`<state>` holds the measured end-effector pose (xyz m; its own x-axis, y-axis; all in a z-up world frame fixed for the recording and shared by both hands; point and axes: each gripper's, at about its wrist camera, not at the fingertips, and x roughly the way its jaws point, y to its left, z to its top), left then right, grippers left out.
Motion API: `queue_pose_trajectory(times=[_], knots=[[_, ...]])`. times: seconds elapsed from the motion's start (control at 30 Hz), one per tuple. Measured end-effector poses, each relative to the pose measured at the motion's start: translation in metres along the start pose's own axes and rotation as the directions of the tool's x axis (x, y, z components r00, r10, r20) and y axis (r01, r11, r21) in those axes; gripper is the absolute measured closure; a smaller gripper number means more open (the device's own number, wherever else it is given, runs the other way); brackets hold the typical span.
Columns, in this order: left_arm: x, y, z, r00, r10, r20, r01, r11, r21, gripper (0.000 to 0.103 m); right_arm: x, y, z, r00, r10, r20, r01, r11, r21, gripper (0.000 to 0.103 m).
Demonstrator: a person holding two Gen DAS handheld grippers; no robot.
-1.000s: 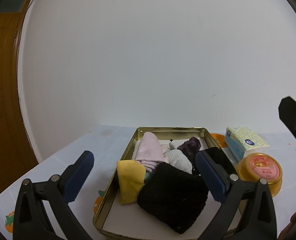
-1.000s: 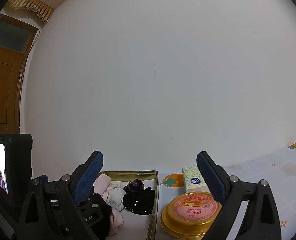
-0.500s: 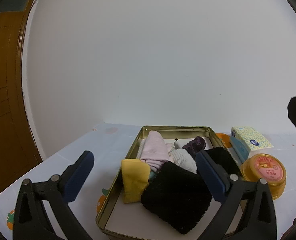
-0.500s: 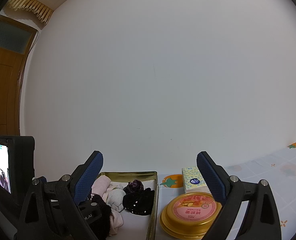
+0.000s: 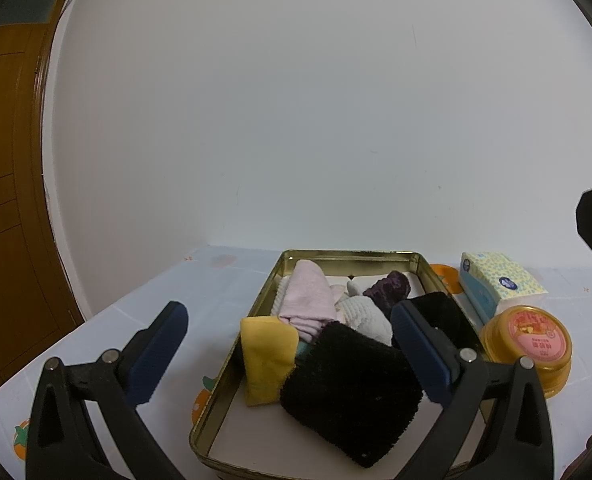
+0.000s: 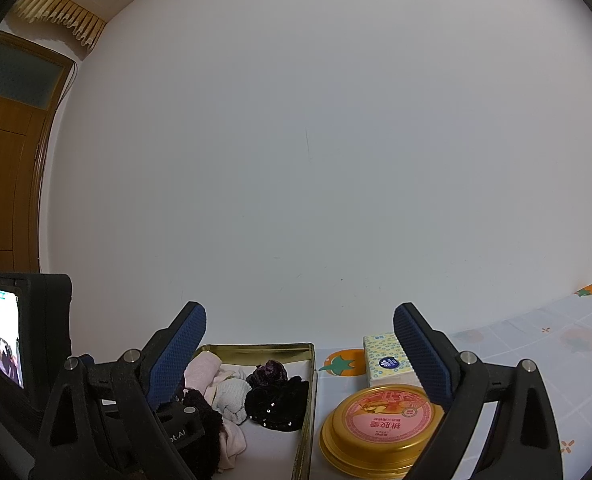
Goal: Organize soft objects
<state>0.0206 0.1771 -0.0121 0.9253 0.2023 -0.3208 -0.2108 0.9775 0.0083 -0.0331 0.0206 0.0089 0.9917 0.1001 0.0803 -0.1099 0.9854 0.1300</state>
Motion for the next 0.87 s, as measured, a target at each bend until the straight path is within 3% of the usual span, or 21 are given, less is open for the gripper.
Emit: queue_pose_trajectory(times=[0.37,0.87], knots=[[0.0004,0.0002,-0.0013,0.999,-0.045,-0.016,0.045,0.999,-0.017,0.0,-0.0001,0.0017,-0.0002,1.0,0.002,0.005,-0.002,1.0,-0.006,0.006],[0.0012,-0.0009,-0.0013,0.999,-0.045,-0.022,0.044,0.999,-0.009,0.0,-0.0005,0.0007,-0.0006,1.0,-0.004,0.0,0.004,1.0,-0.003,0.006]])
